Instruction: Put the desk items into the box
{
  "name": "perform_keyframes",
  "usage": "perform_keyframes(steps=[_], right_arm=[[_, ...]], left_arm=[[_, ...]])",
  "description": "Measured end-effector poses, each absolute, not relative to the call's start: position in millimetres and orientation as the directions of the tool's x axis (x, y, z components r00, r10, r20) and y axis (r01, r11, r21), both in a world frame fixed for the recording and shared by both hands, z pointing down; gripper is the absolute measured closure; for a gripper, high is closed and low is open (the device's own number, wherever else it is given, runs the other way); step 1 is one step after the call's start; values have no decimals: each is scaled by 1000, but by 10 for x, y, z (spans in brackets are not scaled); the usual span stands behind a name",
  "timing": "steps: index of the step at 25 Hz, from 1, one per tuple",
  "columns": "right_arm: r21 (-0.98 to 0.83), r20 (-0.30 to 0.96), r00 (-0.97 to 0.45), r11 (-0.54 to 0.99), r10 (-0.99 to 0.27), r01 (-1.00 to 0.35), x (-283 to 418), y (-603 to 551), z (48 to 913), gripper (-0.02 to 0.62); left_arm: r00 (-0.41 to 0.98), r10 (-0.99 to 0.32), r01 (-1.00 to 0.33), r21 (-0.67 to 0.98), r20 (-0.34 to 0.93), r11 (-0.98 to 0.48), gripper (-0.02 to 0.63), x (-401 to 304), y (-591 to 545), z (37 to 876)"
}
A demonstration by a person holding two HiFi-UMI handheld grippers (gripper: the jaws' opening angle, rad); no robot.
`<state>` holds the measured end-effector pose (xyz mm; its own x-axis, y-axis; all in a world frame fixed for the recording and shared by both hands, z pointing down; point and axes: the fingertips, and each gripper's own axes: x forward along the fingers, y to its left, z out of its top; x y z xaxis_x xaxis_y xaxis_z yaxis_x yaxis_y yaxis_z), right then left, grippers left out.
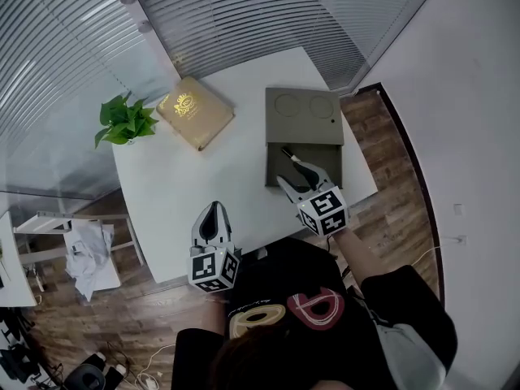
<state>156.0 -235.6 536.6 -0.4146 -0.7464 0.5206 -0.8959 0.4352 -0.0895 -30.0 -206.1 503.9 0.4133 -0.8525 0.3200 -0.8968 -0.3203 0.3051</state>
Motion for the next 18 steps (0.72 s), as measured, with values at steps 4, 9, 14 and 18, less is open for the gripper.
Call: perform_keyframes(steps=[4,9,14,18], right_arm=[[-83,453,-409,419,-793,-904,1448,-2242,5245,396],[-87,416,-405,408,-814,-909,1297,-2068,5205,430],[-69,445,-395,409,-804,-910,1153,-1880,5293,517],[-45,453,-381,406,-806,-913,1081,-1786,5324,565]], left_arm=[[434,-847,-888,308,308,-342,588,-296,-2020,5006],[464,-832,-874,312,305,-373,589,-273,-1944,4996],[488,-819,-863,311,303,-399,588,-272,-1865,4988],[502,-811,-855,310,300,-415,589,-280,-1798,4992]])
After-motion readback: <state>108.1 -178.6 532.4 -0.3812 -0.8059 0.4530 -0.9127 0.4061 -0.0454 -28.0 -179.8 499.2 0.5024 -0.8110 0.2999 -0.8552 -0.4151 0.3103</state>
